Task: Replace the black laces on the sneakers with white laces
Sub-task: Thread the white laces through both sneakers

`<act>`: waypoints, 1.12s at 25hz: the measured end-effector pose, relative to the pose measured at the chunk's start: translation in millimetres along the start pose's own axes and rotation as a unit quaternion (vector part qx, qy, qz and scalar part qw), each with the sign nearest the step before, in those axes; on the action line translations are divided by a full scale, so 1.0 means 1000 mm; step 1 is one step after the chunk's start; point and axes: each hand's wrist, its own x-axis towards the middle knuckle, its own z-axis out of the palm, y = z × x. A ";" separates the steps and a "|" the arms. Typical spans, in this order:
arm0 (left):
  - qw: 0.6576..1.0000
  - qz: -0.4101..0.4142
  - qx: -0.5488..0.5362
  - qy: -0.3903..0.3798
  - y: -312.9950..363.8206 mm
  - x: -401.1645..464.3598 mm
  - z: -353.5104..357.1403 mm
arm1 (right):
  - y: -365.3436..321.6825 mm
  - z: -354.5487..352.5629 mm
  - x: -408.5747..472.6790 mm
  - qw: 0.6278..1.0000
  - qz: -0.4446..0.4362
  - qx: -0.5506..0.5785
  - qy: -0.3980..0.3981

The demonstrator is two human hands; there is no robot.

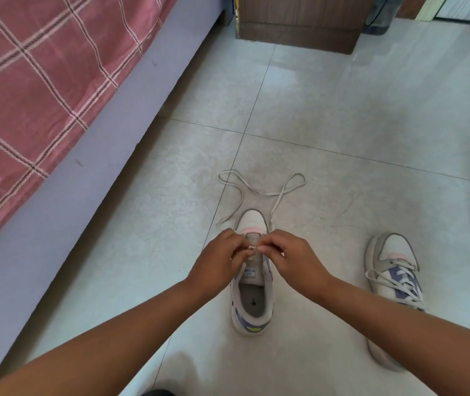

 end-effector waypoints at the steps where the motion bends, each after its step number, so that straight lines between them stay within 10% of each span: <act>1: 0.999 -0.019 -0.026 0.007 0.000 0.001 0.001 | -0.003 0.000 0.005 0.997 0.055 0.061 0.011; 9: 0.985 -0.124 -0.121 0.012 0.005 0.008 0.005 | -0.018 0.006 0.019 0.906 0.232 0.349 0.061; 28: 0.971 -0.212 0.111 -0.004 0.016 -0.005 0.057 | -0.025 0.019 0.009 0.971 0.128 0.188 0.072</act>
